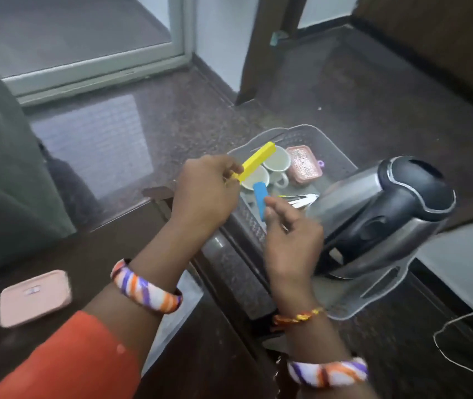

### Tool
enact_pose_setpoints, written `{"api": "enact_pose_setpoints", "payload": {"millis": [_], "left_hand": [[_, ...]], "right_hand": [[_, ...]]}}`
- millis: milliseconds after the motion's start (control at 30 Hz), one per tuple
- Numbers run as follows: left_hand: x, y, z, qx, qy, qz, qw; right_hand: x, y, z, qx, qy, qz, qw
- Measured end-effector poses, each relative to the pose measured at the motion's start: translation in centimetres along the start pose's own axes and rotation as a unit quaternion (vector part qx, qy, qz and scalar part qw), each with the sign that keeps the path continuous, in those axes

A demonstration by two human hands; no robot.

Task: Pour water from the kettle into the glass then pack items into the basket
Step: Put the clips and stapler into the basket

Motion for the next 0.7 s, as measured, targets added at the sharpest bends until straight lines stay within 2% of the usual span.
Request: {"api": "enact_pose_setpoints", "payload": {"millis": [100, 267, 367, 433, 500, 600, 700], "left_hand": [[1.7, 0.7, -1.1, 0.022, -0.011, -0.042, 0.999], [3.0, 0.2, -2.0, 0.017, -0.029, -0.077, 0.996], [3.2, 0.2, -2.6, 0.013, -0.031, -0.083, 0.996], [3.4, 0.2, -2.9, 0.01, -0.033, -0.084, 0.996], [3.8, 0.2, -3.2, 0.004, -0.034, -0.078, 0.996], [4.4, 0.0, -3.4, -0.001, -0.029, -0.071, 0.997], [5.1, -0.4, -3.4, -0.008, -0.028, -0.065, 0.997]], "right_hand": [[1.4, 0.9, -1.9, -0.049, 0.009, 0.126, 0.991], [3.0, 2.3, -4.7, -0.053, -0.081, 0.292, 0.951], [3.3, 3.2, -5.4, -0.06, -0.089, 0.347, 0.932], [3.4, 3.5, -5.3, -0.109, -0.045, 0.326, 0.938], [3.4, 3.5, -5.0, -0.154, 0.013, 0.252, 0.955], [2.2, 3.9, -4.6, -0.136, 0.09, 0.12, 0.979], [1.4, 4.6, -4.4, -0.126, 0.12, 0.128, 0.976]]}}
Point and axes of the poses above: each hand's wrist, its own z-axis away from the middle knuckle, its own x-axis out of the palm, y = z × x, the point moved 4 cm from there along -z, towards the middle knuckle, and after that the axes turned 5 degrees about -x, right-handed, at the moved point
